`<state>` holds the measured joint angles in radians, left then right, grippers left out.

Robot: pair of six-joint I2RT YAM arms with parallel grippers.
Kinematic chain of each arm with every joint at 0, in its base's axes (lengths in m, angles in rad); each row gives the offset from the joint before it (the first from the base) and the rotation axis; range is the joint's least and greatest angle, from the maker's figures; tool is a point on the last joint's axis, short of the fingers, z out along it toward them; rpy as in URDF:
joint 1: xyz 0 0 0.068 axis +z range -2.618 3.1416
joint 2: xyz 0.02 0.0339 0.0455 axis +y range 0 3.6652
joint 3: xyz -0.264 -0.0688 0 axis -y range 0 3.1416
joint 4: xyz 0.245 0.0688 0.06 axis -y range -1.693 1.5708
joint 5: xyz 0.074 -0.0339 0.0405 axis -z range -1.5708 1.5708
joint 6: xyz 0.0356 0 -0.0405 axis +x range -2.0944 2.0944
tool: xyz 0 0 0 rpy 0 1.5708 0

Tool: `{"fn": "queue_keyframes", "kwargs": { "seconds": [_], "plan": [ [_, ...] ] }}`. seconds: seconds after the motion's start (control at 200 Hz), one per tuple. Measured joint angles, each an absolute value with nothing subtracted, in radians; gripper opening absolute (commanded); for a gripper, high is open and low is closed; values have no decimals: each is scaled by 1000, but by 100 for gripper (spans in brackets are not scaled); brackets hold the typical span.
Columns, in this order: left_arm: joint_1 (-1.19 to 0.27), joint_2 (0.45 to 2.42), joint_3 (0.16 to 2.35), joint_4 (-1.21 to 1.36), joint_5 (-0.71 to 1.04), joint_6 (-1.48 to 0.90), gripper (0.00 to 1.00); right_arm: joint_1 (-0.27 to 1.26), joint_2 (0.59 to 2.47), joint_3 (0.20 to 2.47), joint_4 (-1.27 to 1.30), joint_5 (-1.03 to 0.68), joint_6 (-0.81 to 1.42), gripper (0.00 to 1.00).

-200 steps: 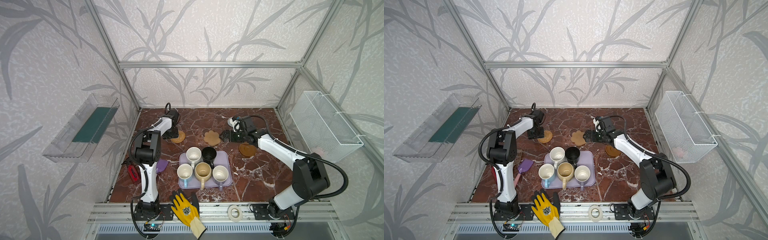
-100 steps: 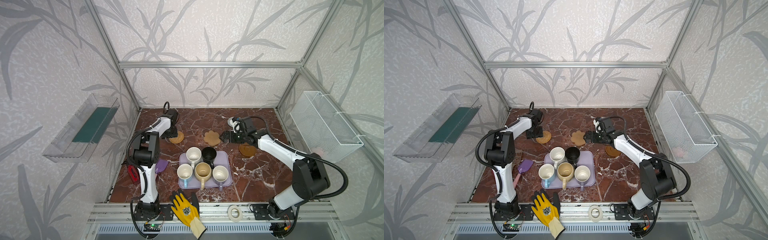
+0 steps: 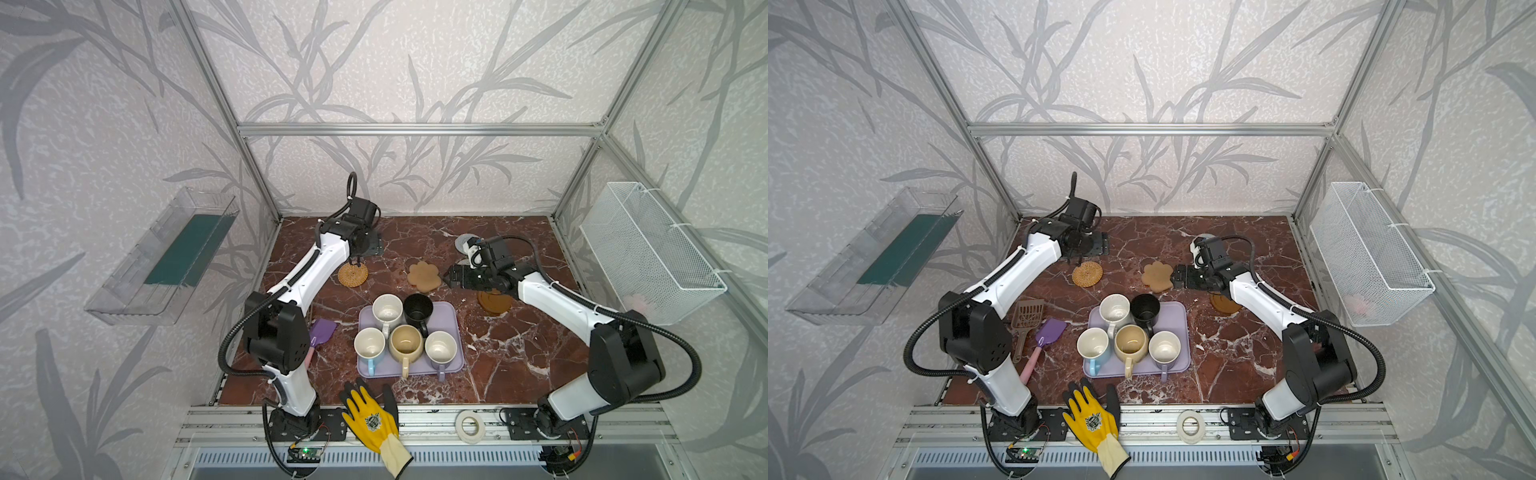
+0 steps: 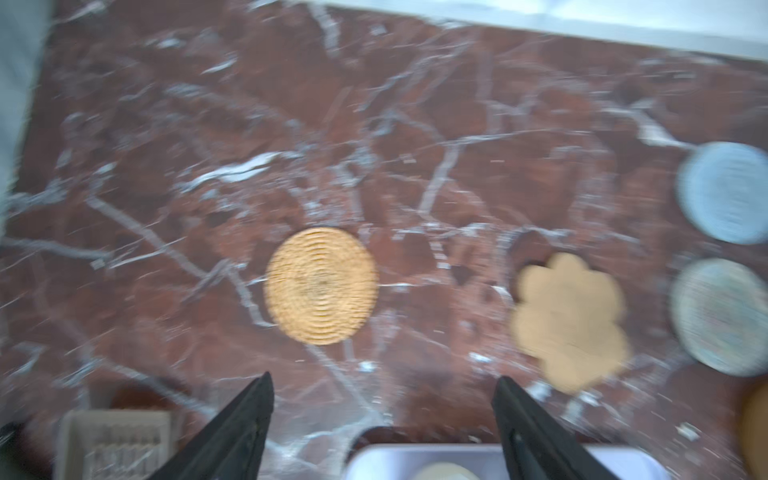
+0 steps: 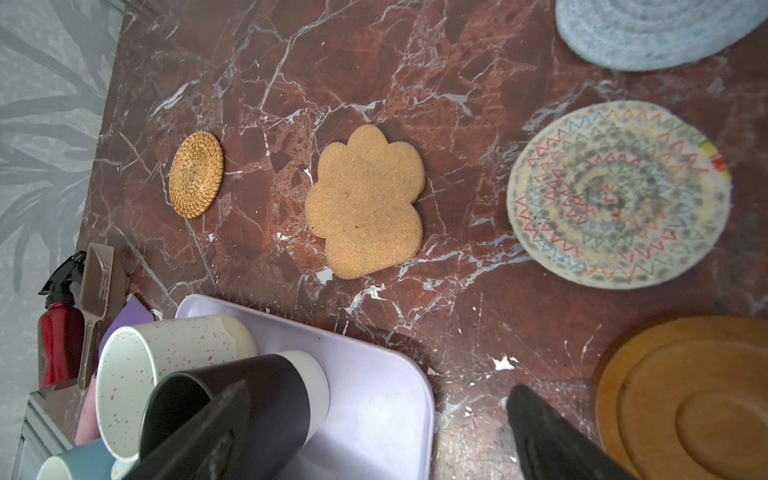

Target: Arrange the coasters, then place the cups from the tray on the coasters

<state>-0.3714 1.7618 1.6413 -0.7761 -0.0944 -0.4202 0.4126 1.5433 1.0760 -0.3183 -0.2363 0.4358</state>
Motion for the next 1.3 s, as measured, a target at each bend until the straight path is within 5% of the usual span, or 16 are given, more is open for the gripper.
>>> {"fn": "queue_keyframes", "kwargs": {
  "seconds": [0.34, 0.665, 1.3],
  "plan": [
    [-501, 1909, 1702, -737, 6, -482, 92, 413, 1575, 1093, -342, -229, 445, 92],
    [-523, 2127, 1784, -736, 36, -491, 91, 413, 1729, 1174, -327, -279, 453, 77],
    [-538, 2450, 2135, -885, 10, -417, 68, 411, 1828, 1181, -296, -289, 468, 65]
  ]
}}
